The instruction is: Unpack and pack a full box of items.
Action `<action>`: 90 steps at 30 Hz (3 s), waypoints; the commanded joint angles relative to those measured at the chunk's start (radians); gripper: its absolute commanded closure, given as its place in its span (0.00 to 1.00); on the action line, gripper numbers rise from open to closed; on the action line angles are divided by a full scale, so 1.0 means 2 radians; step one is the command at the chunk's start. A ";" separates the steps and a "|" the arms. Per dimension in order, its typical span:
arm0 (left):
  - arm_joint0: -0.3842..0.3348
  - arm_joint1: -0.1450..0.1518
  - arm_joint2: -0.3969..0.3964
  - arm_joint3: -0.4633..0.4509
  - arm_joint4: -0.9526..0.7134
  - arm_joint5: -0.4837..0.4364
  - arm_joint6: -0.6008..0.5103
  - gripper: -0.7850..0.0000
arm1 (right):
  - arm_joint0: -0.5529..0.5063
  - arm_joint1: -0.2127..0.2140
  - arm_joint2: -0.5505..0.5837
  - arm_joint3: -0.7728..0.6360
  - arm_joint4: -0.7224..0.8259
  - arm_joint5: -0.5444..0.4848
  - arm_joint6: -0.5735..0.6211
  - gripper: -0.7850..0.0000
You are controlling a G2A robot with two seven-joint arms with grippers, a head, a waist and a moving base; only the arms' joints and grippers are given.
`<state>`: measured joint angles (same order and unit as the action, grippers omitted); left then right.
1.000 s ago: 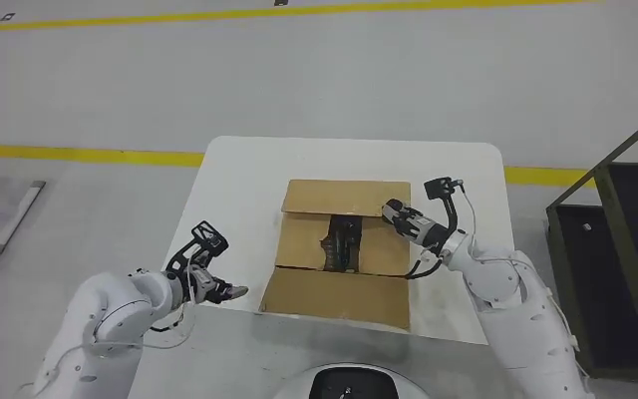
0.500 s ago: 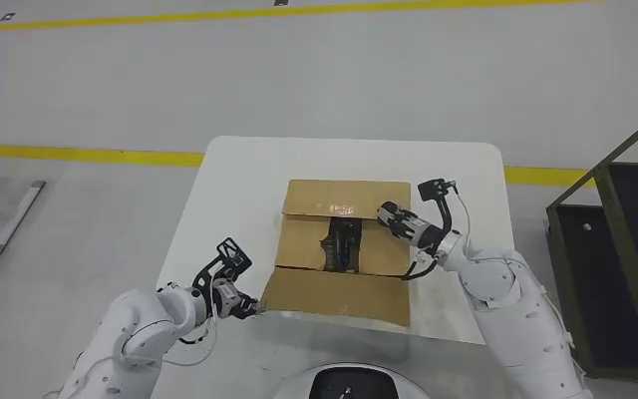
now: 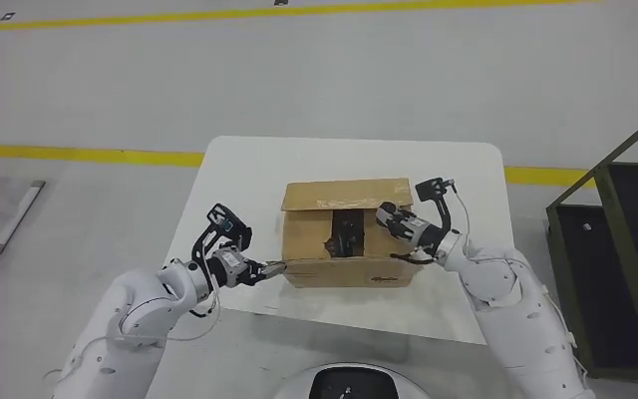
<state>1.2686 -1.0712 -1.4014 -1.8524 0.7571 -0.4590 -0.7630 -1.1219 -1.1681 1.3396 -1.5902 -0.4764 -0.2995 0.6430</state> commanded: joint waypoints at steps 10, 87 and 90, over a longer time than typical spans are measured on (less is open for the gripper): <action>-0.069 -0.011 0.058 0.093 0.031 0.060 0.043 0.00 | 0.006 0.010 0.085 -0.068 0.102 0.008 0.014 1.00; -0.158 -0.036 0.151 0.341 0.125 0.057 0.201 0.00 | 0.030 -0.048 -0.131 0.064 -0.212 0.118 -0.196 1.00; -0.172 -0.042 0.164 0.369 0.121 0.053 0.218 0.00 | 0.030 -0.049 -0.130 0.062 -0.213 0.117 -0.194 1.00</action>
<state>0.9344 -1.1509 -1.0844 -1.1360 0.9993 -0.3507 -0.3394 -1.0626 -1.2650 1.0781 -1.4651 -0.9016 -0.0645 0.2542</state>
